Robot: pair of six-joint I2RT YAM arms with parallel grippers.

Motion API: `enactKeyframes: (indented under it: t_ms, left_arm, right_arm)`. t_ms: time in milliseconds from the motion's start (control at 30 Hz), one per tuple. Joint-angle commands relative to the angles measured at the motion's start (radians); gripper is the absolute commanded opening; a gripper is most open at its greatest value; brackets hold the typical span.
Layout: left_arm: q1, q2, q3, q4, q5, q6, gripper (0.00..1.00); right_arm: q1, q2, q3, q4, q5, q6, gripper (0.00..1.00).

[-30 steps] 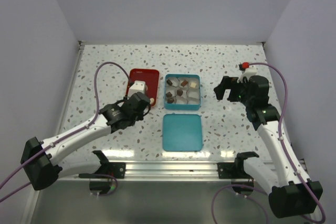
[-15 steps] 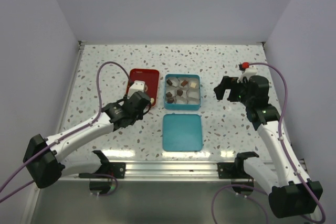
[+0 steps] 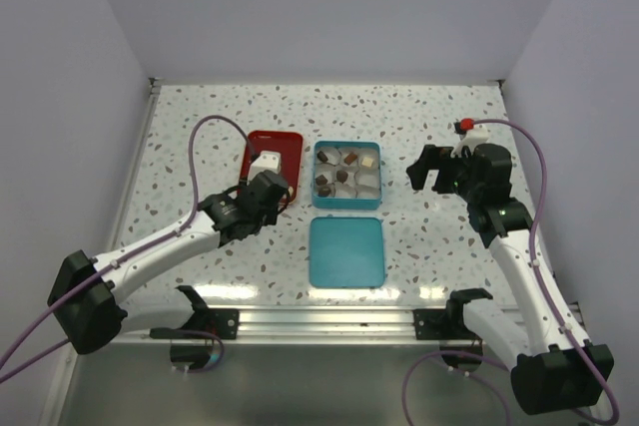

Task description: Pack the chocolate

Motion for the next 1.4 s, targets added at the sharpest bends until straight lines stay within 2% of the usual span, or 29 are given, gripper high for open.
enactKeyframes:
  t_ms: [0, 500, 667, 867, 1233, 1367]
  left_arm:
    - [0.005, 0.007, -0.013, 0.042, -0.011, 0.019, 0.44]
    - [0.005, 0.031, -0.031, 0.059, -0.003, 0.020, 0.46]
    - [0.005, 0.035, -0.030, 0.060, -0.003, 0.034, 0.34]
    - [0.005, 0.024, -0.013, 0.054, -0.008, 0.051, 0.26]
    - [-0.007, 0.024, 0.157, 0.039, -0.006, 0.138, 0.25]
    - [-0.086, 0.064, 0.241, 0.042, -0.024, 0.138, 0.25]
  right_arm:
    - [-0.002, -0.007, 0.005, 0.016, -0.021, -0.003, 0.99]
    - [-0.002, -0.004, 0.007, 0.016, -0.020, -0.003, 0.99]
    - [-0.002, -0.002, 0.005, 0.016, -0.020, -0.004, 0.99]
    - [-0.002, -0.002, 0.004, 0.014, -0.020, -0.003, 0.99]
    - [-0.002, 0.001, 0.005, 0.013, -0.015, -0.006, 0.99]
    - [-0.002, 0.004, 0.007, 0.014, -0.011, -0.004, 0.99]
